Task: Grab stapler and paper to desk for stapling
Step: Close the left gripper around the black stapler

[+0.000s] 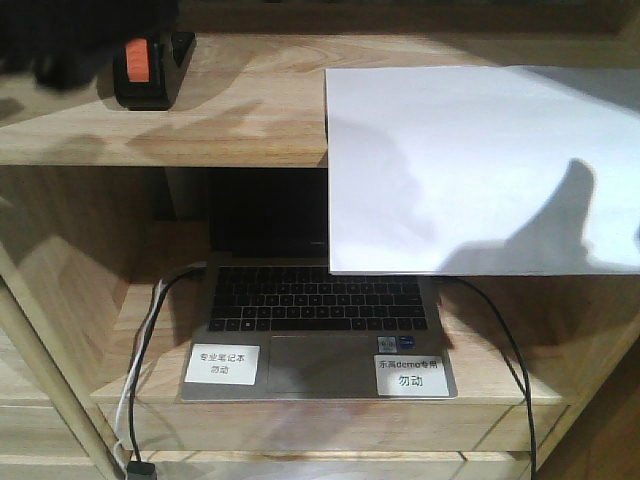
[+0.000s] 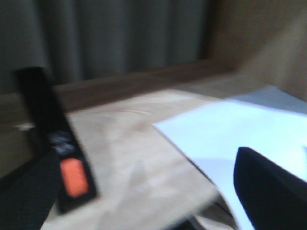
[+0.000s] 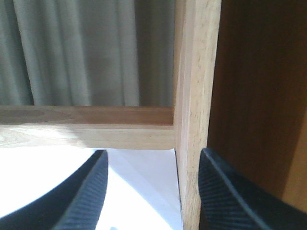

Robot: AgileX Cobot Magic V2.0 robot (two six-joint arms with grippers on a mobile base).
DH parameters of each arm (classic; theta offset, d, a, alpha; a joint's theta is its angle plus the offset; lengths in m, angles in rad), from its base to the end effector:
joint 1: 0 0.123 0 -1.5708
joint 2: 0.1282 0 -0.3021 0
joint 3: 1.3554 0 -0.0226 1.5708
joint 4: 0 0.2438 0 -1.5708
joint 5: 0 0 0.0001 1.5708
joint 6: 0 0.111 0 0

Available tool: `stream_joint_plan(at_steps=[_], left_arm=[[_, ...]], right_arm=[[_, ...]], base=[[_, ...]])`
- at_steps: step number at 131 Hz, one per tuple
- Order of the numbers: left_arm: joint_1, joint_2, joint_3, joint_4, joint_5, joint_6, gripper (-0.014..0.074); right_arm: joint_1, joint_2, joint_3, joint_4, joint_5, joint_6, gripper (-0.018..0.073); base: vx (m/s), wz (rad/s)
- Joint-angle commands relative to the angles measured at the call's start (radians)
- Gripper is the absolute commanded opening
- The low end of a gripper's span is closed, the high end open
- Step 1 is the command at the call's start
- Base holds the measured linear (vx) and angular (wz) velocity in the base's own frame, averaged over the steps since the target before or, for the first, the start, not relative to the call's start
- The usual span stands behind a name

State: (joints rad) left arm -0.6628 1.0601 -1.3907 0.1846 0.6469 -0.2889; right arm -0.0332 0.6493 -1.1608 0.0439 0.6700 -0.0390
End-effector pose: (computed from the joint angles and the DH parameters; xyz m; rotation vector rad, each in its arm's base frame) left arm 0.1719 -0.1186 0.4986 0.3901 1.7732 -0.4752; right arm 0.0841 0.0002 0.4830 0.0026 1.6416 -0.0065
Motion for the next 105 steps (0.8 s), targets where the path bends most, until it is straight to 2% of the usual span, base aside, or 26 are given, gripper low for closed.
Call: stream_joint_plan(at_steps=[1,17,33,50,81,105], left_arm=[[-0.007,0.04,-0.1,0.11,0.001,-0.107,0.0679],[-0.007,0.118,-0.196,0.178,0.08,-0.209,0.0678],[-0.007,0.212,-0.289,0.222,0.126,-0.268,0.0676],[-0.007,0.307,-0.389,0.23,0.176,-0.268,0.0666],[-0.007,0.48,-0.616,0.307,0.371,-0.269,0.066],[-0.003,0.557,-0.727,0.35,0.463,-0.27,0.066]], right_arm=[[-0.005,0.009,-0.028,-0.001,-0.07,0.0,0.0396],[-0.005,0.009,-0.028,-0.001,-0.07,0.0,0.0396],[-0.005,0.009,-0.028,-0.001,-0.07,0.0,0.0396],[-0.005,0.009,-0.028,-0.001,-0.07,0.0,0.0396],[-0.005,0.009,-0.028,-0.001,-0.07,0.0,0.0396],[-0.005,0.009,-0.028,-0.001,-0.07,0.0,0.0396]], base=[[0.0,0.0],[0.0,0.0],[0.0,0.0],[0.0,0.0],[0.0,0.0],[0.0,0.0]])
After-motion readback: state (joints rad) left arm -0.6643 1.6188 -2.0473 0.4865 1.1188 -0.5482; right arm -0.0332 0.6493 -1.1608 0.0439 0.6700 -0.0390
